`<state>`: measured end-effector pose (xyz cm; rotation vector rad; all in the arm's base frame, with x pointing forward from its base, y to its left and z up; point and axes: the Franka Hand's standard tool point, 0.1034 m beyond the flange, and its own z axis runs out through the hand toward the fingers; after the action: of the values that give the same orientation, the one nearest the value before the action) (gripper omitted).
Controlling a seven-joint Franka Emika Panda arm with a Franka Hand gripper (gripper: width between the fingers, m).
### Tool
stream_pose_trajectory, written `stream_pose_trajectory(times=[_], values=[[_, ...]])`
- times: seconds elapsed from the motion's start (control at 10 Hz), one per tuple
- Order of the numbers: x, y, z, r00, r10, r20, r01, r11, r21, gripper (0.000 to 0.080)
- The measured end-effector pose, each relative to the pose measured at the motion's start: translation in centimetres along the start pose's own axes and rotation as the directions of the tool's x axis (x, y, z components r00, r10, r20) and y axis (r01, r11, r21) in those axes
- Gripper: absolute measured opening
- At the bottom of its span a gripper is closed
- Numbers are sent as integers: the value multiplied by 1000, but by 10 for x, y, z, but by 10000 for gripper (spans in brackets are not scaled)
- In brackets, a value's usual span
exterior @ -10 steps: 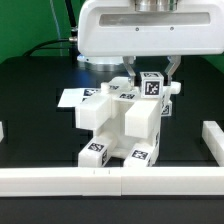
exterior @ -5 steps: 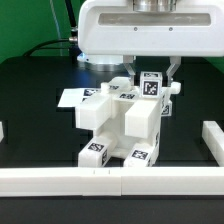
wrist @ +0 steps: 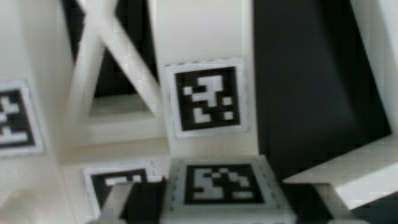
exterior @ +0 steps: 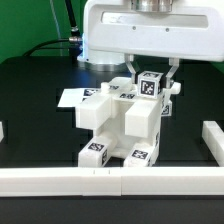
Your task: Assemble chair
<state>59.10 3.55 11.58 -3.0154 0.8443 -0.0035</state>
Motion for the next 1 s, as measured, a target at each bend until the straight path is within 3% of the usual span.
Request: stream_pose_trajectory(times=[0.5, 0.8, 0.9, 1.0], values=[[-1, -2, 0, 961, 277, 3, -277, 961, 3, 289], [-2, -2, 0, 956, 294, 4, -294, 956, 4, 289], [-2, -2, 0, 966, 257, 4, -257, 966, -1, 467], [-2, -2, -1, 974, 224, 9, -224, 974, -11, 585]])
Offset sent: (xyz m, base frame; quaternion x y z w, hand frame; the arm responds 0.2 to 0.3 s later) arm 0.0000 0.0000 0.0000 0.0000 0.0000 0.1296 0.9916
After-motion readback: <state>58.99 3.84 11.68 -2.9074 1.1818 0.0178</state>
